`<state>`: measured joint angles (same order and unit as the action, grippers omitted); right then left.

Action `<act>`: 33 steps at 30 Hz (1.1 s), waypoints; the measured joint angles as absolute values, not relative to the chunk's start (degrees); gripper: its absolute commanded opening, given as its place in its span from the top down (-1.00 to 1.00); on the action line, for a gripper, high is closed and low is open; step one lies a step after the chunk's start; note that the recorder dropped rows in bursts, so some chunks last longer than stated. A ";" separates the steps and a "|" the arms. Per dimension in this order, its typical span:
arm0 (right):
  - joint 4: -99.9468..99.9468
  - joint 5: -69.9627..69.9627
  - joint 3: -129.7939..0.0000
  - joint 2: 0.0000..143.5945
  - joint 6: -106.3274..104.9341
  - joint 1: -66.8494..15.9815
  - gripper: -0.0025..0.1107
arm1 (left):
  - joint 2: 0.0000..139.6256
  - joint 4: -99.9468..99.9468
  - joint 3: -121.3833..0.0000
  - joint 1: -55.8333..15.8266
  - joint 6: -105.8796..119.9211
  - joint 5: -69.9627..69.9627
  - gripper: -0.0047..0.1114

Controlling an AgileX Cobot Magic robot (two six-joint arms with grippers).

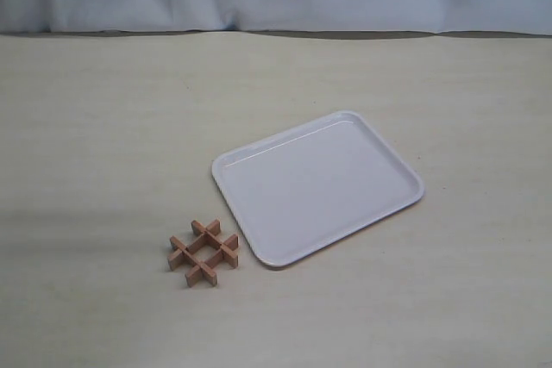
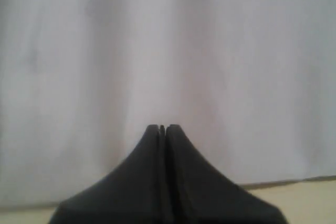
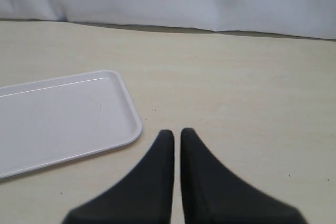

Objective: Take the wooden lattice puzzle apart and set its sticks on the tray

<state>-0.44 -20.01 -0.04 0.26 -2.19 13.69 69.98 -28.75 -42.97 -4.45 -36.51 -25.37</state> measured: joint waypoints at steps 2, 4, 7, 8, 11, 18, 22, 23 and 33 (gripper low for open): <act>-0.44 -20.01 -0.04 0.26 -2.19 13.69 0.88 | 72.18 -30.49 -47.48 -4.57 -37.26 -14.52 0.92; -0.44 -20.01 -0.04 0.26 -2.19 13.69 0.88 | 74.78 -31.87 -52.04 -4.69 -36.98 -1.97 0.92; -0.44 -20.01 -0.04 0.26 -2.19 13.69 0.88 | 78.64 -32.22 -57.96 -6.06 -31.75 16.61 0.92; -0.44 -20.01 -0.04 0.26 -2.19 13.69 0.88 | 79.83 -31.92 -59.49 -6.93 -28.63 21.16 0.92; -0.44 -20.01 -0.04 0.26 -2.19 13.69 0.88 | 84.39 -25.60 -64.81 -10.27 -14.35 35.27 0.92; -0.44 -20.01 -0.04 0.26 -2.19 13.69 0.88 | 94.17 -3.21 -69.60 -18.12 17.42 57.29 0.92; -0.44 -20.01 -0.04 0.26 -2.19 13.69 0.88 | 98.04 0.00 -69.13 -23.60 22.63 60.62 0.92; -0.44 -20.01 -0.04 0.26 -2.19 13.69 0.88 | 98.74 0.00 -68.61 -25.00 23.00 60.62 0.92; -0.44 -20.01 -0.04 0.26 -2.19 13.69 0.88 | 101.62 1.19 -63.32 -33.73 24.04 49.86 0.92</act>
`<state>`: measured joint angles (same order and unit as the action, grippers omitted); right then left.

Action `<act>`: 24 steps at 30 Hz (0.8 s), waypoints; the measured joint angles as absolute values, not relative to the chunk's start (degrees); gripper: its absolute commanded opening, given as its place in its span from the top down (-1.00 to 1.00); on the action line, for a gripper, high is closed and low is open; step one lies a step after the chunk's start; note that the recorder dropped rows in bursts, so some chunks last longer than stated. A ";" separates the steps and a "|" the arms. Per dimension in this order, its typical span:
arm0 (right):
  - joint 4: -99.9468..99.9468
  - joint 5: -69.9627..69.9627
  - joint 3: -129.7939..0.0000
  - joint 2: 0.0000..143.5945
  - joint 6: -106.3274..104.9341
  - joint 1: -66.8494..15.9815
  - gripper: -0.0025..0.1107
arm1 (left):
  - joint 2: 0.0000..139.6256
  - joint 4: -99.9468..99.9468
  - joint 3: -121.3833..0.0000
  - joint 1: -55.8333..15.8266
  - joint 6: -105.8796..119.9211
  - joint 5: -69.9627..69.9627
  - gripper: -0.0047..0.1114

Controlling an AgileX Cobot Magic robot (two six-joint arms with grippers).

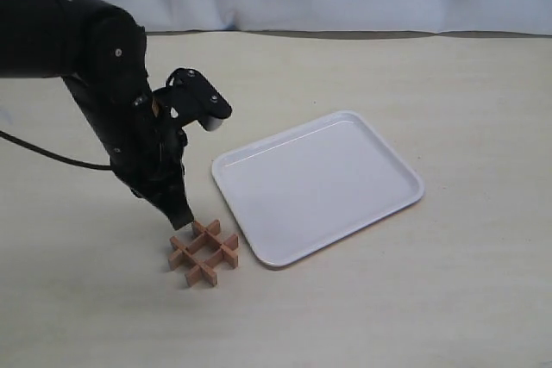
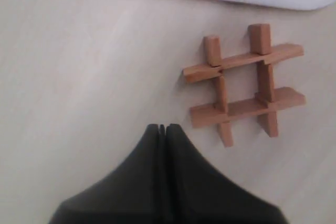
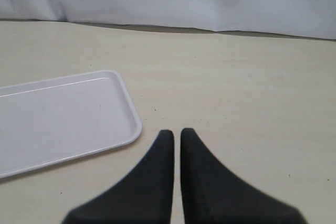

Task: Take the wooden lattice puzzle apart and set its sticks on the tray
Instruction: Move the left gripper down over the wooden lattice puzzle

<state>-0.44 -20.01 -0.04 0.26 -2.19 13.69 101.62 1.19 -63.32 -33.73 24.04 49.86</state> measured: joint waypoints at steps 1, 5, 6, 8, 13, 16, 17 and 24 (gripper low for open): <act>-0.44 -20.01 -0.04 0.26 -2.19 13.69 0.88 | 101.62 1.19 -62.68 -34.09 25.72 48.61 0.92; -0.44 -20.01 -0.04 0.26 -2.19 13.69 0.88 | 101.62 0.45 -60.35 -34.15 35.31 45.75 0.92; -0.44 -20.01 -0.04 0.26 -2.19 13.69 0.88 | 101.62 0.00 -59.71 -34.15 38.39 45.04 0.92; -0.44 -20.01 -0.04 0.26 -2.19 13.69 0.88 | 101.62 -0.31 -58.35 -34.15 44.90 43.34 0.89; -0.44 -20.01 -0.04 0.26 -2.19 13.69 0.88 | 101.62 -0.83 -54.52 -34.15 63.33 38.37 0.66; -0.44 -20.01 -0.04 0.26 -2.19 13.69 0.88 | 101.62 -0.94 -52.91 -34.15 78.01 33.78 0.64; -0.44 -20.01 -0.04 0.26 -2.19 13.69 0.88 | 101.62 -0.94 -52.82 -34.15 79.11 32.17 0.64; -0.44 -20.01 -0.04 0.26 -2.19 13.69 0.88 | 105.25 0.00 -52.82 -34.15 83.19 23.92 0.64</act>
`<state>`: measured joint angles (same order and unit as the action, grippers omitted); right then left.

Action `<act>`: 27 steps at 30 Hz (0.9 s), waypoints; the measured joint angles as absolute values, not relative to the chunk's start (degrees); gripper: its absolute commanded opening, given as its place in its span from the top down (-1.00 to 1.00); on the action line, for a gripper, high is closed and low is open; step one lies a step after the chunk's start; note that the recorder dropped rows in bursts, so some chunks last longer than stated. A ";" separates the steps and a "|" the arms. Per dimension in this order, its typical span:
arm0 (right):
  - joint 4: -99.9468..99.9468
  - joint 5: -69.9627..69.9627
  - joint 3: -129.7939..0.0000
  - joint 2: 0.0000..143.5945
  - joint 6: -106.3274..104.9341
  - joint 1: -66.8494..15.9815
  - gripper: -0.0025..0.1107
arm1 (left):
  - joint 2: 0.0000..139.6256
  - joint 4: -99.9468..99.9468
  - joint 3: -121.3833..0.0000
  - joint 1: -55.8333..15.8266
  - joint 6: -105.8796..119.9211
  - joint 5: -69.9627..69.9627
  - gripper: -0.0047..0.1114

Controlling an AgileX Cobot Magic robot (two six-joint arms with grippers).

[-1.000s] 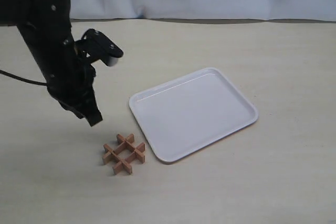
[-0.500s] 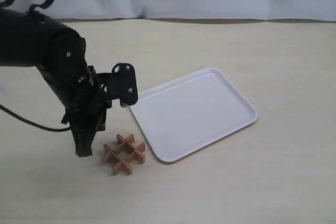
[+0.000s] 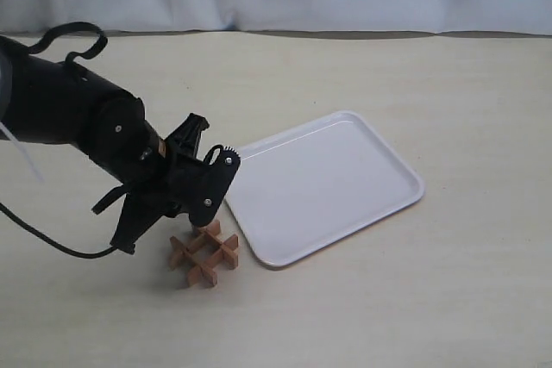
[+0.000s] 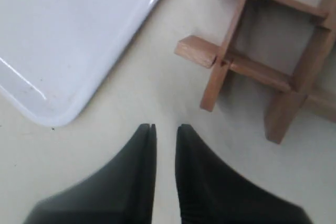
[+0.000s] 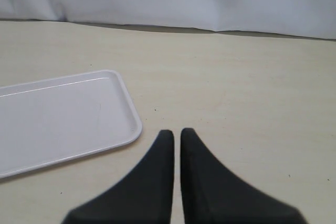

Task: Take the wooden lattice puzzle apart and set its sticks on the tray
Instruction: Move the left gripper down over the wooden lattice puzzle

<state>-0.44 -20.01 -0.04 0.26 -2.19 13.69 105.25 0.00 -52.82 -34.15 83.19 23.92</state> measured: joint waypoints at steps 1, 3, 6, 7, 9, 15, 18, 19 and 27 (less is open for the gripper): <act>-0.44 -20.01 -0.04 0.26 -2.19 13.69 0.88 | 105.57 0.00 -52.82 -34.15 83.62 23.92 0.64; -0.44 -20.01 -0.04 0.26 -2.19 13.69 0.88 | 105.83 0.00 -52.82 -34.15 84.05 23.92 0.64; -0.44 -20.01 -0.04 0.26 -2.19 13.69 0.88 | 105.83 0.00 -52.82 -34.15 87.45 24.87 0.64; -0.44 -20.01 -0.04 0.26 -2.19 13.69 0.88 | 105.83 0.00 -52.82 -34.15 89.44 25.53 0.64; -0.44 -20.01 -0.04 0.26 -2.19 13.69 0.88 | 105.83 0.00 -52.82 -34.15 96.43 28.18 0.64; -0.44 -20.01 -0.04 0.26 -2.19 13.69 0.88 | 105.83 1.86 -52.82 -34.18 99.27 27.91 0.64; -0.44 -20.01 -0.04 0.26 -2.19 13.69 0.88 | 105.83 3.92 -52.82 -34.18 99.61 26.39 0.64; -0.44 -20.01 -0.04 0.26 -2.19 13.69 0.88 | 105.83 4.68 -52.82 -34.18 100.16 26.00 0.64; -0.44 -20.01 -0.04 0.26 -2.19 13.69 0.88 | 105.83 6.16 -52.82 -34.28 102.02 25.85 0.64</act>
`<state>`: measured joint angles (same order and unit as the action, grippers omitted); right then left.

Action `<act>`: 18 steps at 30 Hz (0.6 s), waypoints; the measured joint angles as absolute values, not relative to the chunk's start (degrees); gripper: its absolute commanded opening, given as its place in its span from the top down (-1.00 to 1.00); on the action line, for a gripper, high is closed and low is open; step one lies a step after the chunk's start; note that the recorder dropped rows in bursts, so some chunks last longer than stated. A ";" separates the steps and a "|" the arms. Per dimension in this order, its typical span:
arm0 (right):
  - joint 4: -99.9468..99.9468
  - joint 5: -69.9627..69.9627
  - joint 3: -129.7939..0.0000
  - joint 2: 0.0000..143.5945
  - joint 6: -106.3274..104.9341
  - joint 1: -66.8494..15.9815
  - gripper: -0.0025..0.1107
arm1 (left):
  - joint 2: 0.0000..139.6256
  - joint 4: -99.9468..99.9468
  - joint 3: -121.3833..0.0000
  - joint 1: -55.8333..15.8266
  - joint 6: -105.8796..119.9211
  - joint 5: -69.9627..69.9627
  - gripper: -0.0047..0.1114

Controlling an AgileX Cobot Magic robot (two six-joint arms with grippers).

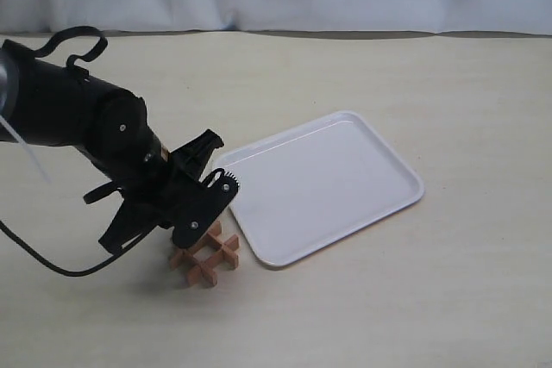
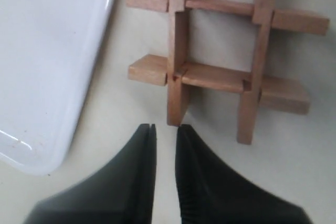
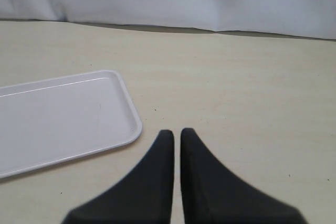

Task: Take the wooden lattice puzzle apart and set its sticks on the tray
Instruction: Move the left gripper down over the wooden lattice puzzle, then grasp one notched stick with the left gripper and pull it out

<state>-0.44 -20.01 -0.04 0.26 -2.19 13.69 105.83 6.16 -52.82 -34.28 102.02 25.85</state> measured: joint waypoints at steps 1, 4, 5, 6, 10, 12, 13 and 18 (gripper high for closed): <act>-0.44 -20.01 -0.04 0.26 -2.19 13.69 0.88 | 105.83 6.15 -52.82 -34.28 102.02 26.08 0.64; -0.44 -20.01 -0.04 0.26 -2.19 13.69 0.88 | 105.83 6.15 -52.82 -34.28 102.02 26.28 0.64; -0.44 -20.01 -0.04 0.26 -2.19 13.69 0.88 | 105.83 6.30 -52.82 -34.28 102.02 26.43 0.64; -0.44 -20.01 -0.04 0.26 -2.19 13.69 0.88 | 105.83 6.30 -52.82 -34.28 102.19 26.60 0.64; -0.44 -20.01 -0.04 0.26 -2.19 13.69 0.88 | 105.83 7.11 -52.82 -34.28 104.70 27.53 0.64; -0.44 -20.01 -0.04 0.26 -2.19 13.69 0.88 | 105.83 8.29 -52.82 -34.28 105.86 27.53 0.64; -0.44 -20.01 -0.04 0.26 -2.19 13.69 0.88 | 105.83 8.71 -52.82 -34.28 106.12 27.53 0.64; -0.44 -20.01 -0.04 0.26 -2.19 13.69 0.88 | 105.93 9.27 -52.82 -34.28 107.65 27.53 0.64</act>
<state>-0.44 -20.01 -0.04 0.26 -2.19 13.69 105.93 9.27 -52.82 -34.28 107.65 27.53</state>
